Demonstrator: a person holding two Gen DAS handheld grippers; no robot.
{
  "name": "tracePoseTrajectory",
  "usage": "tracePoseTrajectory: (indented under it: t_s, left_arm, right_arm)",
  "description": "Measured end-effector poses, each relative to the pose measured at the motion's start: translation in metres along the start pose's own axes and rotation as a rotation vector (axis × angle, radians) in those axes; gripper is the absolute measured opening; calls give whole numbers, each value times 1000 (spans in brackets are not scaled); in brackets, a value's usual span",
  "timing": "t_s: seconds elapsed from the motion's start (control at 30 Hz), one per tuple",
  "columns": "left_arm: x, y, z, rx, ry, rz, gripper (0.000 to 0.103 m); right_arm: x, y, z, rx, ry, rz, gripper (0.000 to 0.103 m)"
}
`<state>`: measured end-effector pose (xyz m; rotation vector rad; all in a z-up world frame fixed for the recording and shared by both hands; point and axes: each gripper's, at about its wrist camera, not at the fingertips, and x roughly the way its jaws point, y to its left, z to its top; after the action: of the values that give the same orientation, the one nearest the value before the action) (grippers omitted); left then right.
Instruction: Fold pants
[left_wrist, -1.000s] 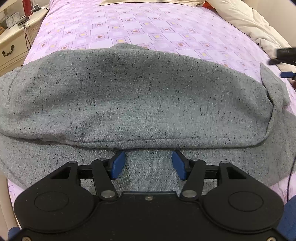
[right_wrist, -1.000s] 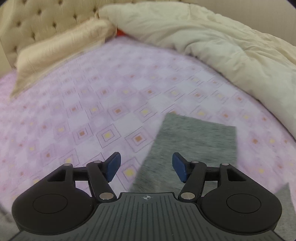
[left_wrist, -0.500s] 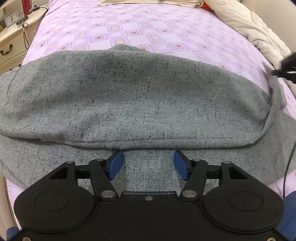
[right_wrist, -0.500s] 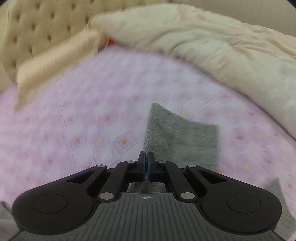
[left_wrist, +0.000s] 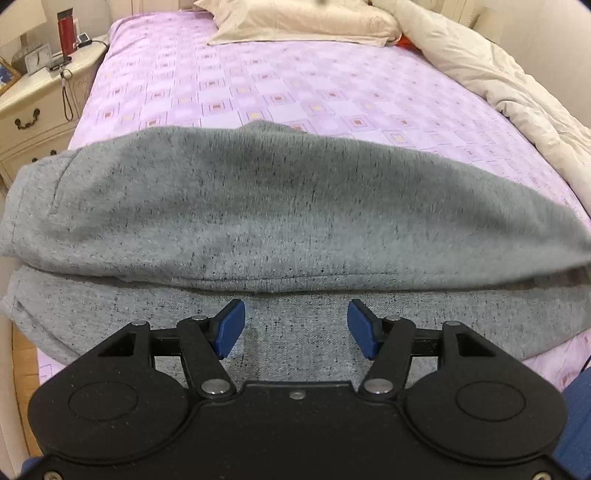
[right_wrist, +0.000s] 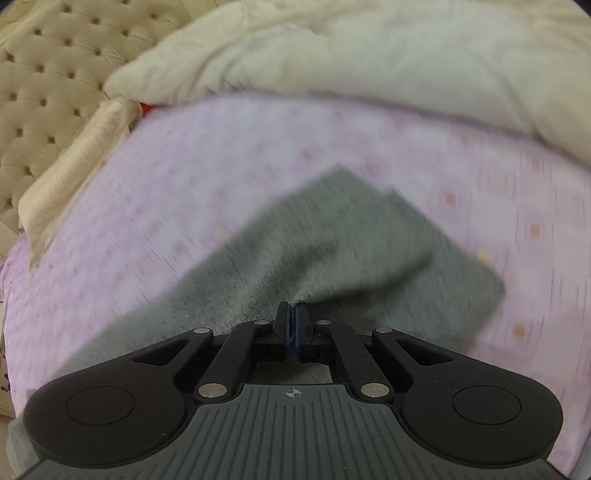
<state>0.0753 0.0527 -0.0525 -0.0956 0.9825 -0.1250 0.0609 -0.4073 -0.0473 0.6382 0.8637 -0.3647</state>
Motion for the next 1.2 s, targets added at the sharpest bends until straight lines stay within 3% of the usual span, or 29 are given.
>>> tracePoseTrajectory:
  t_s: [0.3, 0.47, 0.57, 0.77, 0.83, 0.87, 0.9, 1.03, 1.2]
  left_arm:
    - [17, 17, 17, -148, 40, -14, 71]
    - [33, 29, 19, -333, 114, -99, 73]
    - [38, 35, 21, -425, 94, -116, 80]
    - [52, 47, 40, -604, 59, -121, 82]
    - [51, 45, 46, -635, 30, -73, 61]
    - [49, 42, 49, -622, 21, -30, 26]
    - [49, 40, 49, -600, 25, -13, 13]
    - [38, 35, 65, -517, 14, -17, 7]
    - [-26, 26, 71, -404, -126, -45, 7]
  right_arm:
    - [-1, -2, 3, -7, -9, 33, 3]
    - [2, -5, 2, -24, -10, 40, 3]
    - [4, -7, 0, -26, -4, 42, 3]
    - [4, -13, -2, -18, -10, 61, 3]
    - [4, -13, -2, -13, -11, 67, 3]
    - [3, -12, 0, -13, -13, 69, 3]
    - [2, -10, 3, -15, -19, 74, 3]
    - [-25, 3, 12, -37, -114, 126, 3]
    - [-65, 0, -3, -95, -159, 130, 3]
